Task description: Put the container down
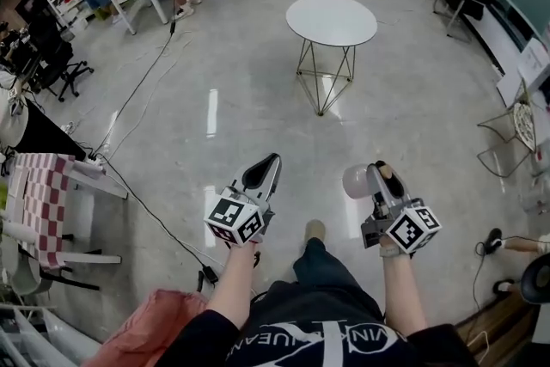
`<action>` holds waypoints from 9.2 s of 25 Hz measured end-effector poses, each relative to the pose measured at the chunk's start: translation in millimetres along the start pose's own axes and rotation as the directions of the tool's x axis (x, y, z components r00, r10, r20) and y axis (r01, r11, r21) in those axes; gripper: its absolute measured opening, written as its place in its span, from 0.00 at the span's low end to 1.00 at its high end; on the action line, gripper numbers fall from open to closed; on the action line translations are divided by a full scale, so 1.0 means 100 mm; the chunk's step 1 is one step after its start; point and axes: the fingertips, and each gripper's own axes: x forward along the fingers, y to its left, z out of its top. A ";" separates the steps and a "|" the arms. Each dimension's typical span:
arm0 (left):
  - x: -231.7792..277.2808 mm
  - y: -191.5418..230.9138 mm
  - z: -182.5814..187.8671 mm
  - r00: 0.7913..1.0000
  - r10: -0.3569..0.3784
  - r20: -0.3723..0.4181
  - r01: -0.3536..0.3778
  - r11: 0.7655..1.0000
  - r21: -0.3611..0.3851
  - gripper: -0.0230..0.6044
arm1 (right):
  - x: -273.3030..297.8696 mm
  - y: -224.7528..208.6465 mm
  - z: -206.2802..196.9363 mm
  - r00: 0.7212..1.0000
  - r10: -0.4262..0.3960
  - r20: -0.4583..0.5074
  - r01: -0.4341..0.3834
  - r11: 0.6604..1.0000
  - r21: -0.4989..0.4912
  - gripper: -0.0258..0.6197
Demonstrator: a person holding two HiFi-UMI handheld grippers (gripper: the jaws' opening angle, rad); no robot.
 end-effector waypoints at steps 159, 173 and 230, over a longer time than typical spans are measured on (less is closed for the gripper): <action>7.03 4.25 -0.94 0.943 -0.068 -0.326 0.005 0.982 -0.190 0.06 | 7.14 -5.15 0.81 0.923 -0.100 -0.372 0.075 0.994 -0.080 0.25; 7.10 4.33 -1.08 0.938 -0.048 -0.344 -0.016 0.984 -0.179 0.06 | 7.41 -5.21 0.74 0.915 -0.115 -0.387 -0.014 0.949 -0.315 0.25; 6.98 4.36 -1.11 0.945 -0.042 -0.325 -0.027 0.979 -0.203 0.06 | 7.55 -5.06 0.65 0.921 -0.134 -0.366 -0.094 0.835 -0.542 0.40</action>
